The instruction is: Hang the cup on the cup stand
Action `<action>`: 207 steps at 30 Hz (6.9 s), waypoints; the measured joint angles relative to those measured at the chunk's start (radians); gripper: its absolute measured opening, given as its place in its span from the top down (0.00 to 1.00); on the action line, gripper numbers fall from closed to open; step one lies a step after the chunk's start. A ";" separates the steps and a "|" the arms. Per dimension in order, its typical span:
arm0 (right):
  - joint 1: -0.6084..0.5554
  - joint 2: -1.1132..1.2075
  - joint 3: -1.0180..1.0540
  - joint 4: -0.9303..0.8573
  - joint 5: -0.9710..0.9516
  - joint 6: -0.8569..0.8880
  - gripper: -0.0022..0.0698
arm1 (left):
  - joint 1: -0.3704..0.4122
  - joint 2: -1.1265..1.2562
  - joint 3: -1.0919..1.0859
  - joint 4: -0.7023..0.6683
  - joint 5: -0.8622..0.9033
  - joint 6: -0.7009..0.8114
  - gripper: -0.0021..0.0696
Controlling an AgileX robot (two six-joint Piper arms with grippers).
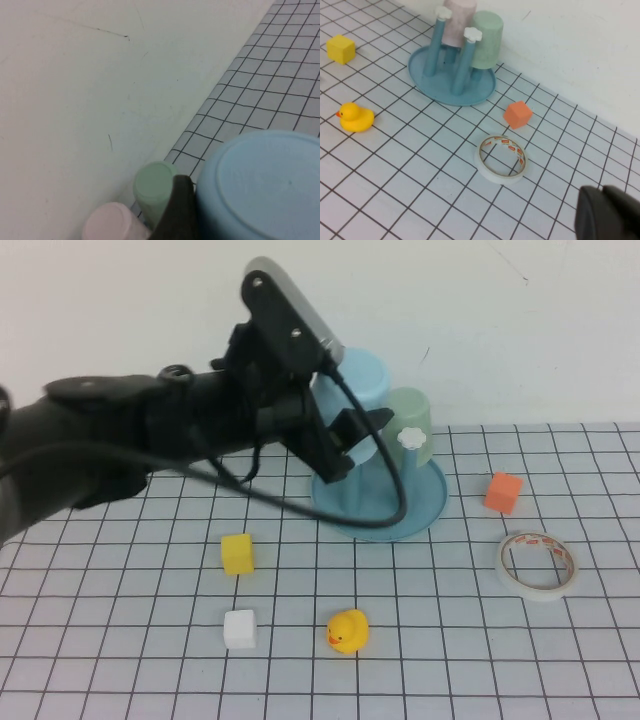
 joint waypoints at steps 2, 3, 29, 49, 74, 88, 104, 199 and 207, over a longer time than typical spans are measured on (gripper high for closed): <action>0.000 0.000 0.000 0.000 0.004 0.000 0.97 | 0.000 0.040 -0.039 0.000 0.000 0.004 0.17; 0.000 0.000 0.000 0.000 0.006 0.000 0.97 | 0.000 0.061 -0.062 0.000 -0.003 0.004 0.17; 0.000 0.000 0.000 0.000 0.010 0.002 0.97 | 0.000 0.424 -0.389 -0.008 -0.137 -0.118 0.17; 0.000 0.000 0.000 0.000 0.010 0.002 0.97 | 0.000 0.464 -0.390 -0.010 -0.186 -0.275 0.16; 0.000 0.000 0.000 0.000 0.010 0.003 0.97 | 0.073 0.362 -0.390 -0.014 -0.169 -0.298 0.26; 0.000 0.000 0.000 0.000 0.012 0.003 0.97 | 0.334 -0.036 -0.390 -0.014 -0.195 -0.306 0.95; 0.000 0.000 0.000 0.000 0.012 0.003 0.97 | 0.373 -0.517 -0.190 -0.014 -0.188 -0.311 0.97; 0.000 0.000 0.000 0.000 0.021 0.003 0.97 | 0.376 -1.636 1.228 1.373 -0.186 -1.758 0.97; 0.000 0.000 0.000 0.000 0.021 0.003 0.97 | 0.376 -1.636 1.228 1.393 -0.116 -1.805 0.97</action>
